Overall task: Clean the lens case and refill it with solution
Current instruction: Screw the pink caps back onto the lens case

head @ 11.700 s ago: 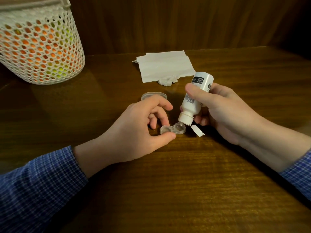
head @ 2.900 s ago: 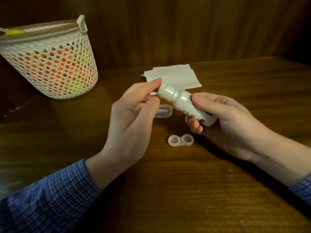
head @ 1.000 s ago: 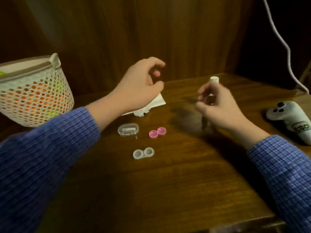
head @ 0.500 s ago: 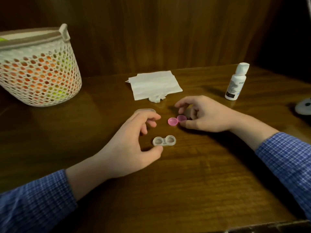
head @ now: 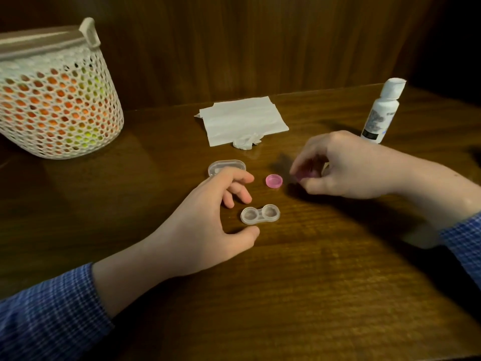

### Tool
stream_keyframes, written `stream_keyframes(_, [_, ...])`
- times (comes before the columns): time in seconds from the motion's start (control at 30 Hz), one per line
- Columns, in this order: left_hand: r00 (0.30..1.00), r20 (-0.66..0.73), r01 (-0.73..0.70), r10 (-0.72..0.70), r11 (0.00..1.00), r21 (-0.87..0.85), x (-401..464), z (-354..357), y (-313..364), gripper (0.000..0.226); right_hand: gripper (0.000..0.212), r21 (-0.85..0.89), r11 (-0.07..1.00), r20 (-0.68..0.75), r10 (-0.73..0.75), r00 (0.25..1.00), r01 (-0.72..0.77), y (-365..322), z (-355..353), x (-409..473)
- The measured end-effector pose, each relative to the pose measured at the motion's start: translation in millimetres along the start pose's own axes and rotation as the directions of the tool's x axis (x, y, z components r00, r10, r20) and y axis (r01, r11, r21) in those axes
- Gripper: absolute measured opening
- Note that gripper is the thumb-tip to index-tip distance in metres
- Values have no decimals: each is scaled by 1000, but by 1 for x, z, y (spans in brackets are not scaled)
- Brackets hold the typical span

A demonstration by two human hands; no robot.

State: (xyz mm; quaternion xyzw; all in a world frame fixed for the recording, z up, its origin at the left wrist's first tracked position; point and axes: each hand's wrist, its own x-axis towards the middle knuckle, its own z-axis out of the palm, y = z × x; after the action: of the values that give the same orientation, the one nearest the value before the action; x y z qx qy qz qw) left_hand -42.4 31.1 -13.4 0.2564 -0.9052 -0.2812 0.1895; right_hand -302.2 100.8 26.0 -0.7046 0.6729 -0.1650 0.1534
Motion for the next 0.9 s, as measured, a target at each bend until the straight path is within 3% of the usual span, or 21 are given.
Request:
stream_keyframes(0.1, [1000,-10,5,-5,1000,-11,1,0,1,70,19,46,999,-71,-20,997,24,-3,2,1])
stream_keyframes(0.2, [1000,-13,23,-23,999,-22,0,0,2,69,19,209,976,-154,-34,988,67,-6,9,1])
stream_keyframes(0.33, [1000,-16,19,-19,999,-27,-1,0,2,67,25,529,831,-221,-64,973,175,-13,24,-3])
stream_keyframes(0.5, [1000,-24,-2,2,1000,-16,0,-1,2,68,17,621,756,-262,-50,964,208,-24,35,-7])
stream_keyframes(0.9, [1000,-19,-18,17,999,-40,2,-2,3,68,10,417,889,-133,-146,980,189,-33,40,-19])
